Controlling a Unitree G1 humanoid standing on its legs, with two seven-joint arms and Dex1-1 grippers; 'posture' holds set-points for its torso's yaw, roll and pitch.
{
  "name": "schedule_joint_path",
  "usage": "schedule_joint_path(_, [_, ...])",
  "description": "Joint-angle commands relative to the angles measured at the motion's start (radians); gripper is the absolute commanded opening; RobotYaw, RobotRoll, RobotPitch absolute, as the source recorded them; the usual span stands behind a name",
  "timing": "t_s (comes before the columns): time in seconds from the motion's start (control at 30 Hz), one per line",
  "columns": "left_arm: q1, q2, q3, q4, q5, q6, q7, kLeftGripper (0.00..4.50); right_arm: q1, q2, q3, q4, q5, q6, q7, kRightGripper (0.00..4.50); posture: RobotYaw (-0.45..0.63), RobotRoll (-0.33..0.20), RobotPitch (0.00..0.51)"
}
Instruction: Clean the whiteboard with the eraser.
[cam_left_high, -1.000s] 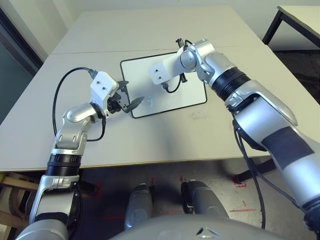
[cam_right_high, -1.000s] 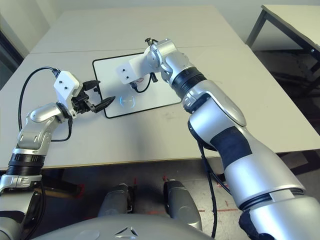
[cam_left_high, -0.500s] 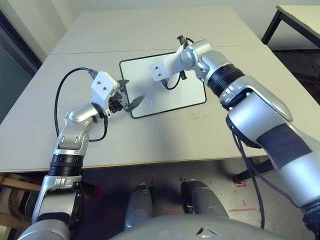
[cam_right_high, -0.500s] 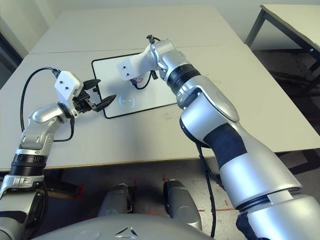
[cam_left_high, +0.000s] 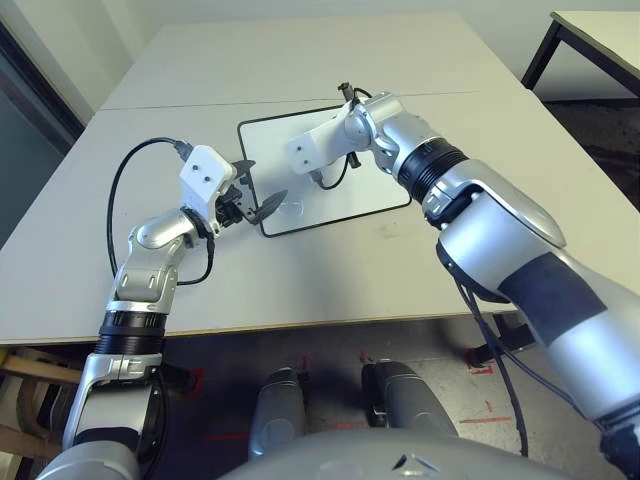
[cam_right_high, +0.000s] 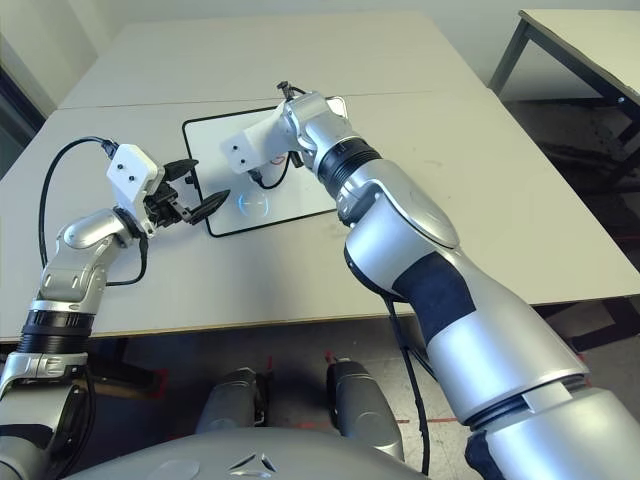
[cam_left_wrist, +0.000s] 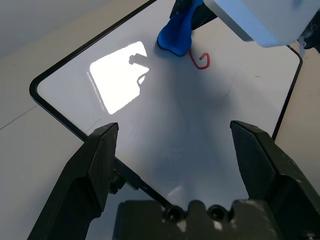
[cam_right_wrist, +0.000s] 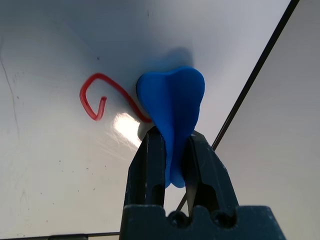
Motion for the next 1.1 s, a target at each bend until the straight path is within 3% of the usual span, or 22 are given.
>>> schedule_joint_path(0.03, [0.012,0.003,0.005,0.001,0.009,0.000,0.007,4.50,0.013,0.012,0.012,0.002,-0.003,-0.012,0.005,0.36,0.00,0.000,0.044])
schedule_joint_path(0.63, [-0.010,-0.003,-0.008,0.011,0.010,0.001,0.002,4.50,0.025,-0.132,0.033,0.013,-0.014,-0.011,0.009,0.36,-0.02,0.000,0.038])
schedule_joint_path(1.1, [-0.009,0.004,-0.005,0.002,0.007,0.009,-0.002,4.50,0.070,-0.059,0.053,-0.036,-0.022,-0.032,0.040,0.36,-0.01,0.000,0.045])
